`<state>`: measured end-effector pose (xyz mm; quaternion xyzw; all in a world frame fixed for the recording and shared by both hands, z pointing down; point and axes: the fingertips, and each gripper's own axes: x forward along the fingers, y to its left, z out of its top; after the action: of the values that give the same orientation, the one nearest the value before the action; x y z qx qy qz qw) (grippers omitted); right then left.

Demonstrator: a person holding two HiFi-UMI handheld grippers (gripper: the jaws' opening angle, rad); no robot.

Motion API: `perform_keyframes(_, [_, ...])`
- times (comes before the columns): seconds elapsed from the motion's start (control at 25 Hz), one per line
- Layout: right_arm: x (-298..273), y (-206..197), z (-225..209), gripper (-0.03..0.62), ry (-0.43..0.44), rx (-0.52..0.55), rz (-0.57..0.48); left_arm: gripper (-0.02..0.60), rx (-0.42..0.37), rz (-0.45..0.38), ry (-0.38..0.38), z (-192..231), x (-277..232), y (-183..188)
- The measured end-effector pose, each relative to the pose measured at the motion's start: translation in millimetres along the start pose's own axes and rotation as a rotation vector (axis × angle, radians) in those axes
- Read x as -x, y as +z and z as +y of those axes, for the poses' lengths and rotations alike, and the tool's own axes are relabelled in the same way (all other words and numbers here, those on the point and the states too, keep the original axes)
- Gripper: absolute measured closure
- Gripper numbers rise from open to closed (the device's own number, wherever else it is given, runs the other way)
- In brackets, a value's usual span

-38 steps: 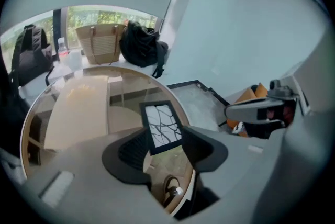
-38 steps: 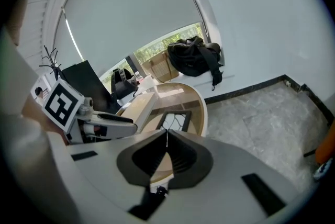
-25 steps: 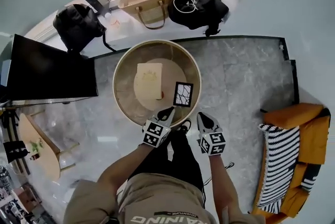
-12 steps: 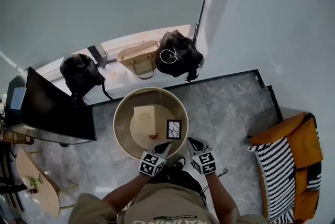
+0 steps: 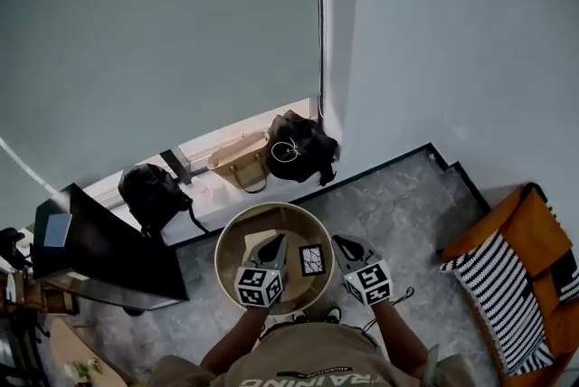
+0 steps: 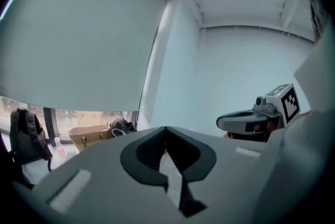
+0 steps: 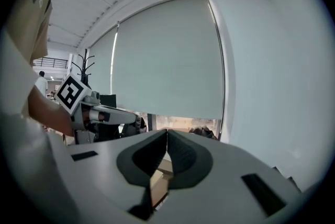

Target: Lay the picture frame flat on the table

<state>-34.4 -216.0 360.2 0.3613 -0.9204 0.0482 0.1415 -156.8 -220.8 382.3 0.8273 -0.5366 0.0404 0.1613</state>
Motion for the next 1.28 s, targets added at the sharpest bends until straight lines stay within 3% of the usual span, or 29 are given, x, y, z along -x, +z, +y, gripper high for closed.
perform_keyframes(0.28, [-10,65,-22,0.586,-0.109,0.053,-0.07,0.575,-0.11,-0.107,-0.012,5,-5,71])
perform_keyframes(0.52, [0,102,-31,0.586,-0.121,0.012,-0.188,0.575,-0.197,-0.117,-0.047,-5,-23,89])
perform_keyframes(0.72, [11,107,-35,0.586,-0.131,-0.025,-0.204,0.575,-0.201,-0.096,-0.054,-12,-27,91])
perform_keyframes(0.96, [17,113,-37,0.586,-0.132,0.047,-0.233,0.575,-0.212,-0.132,-0.057,-24,-30,104])
perform_keyframes(1.28, [19,99,-30,0.586,-0.098,0.04,-0.208,0.575,-0.226,-0.127,-0.037,-36,-17,94])
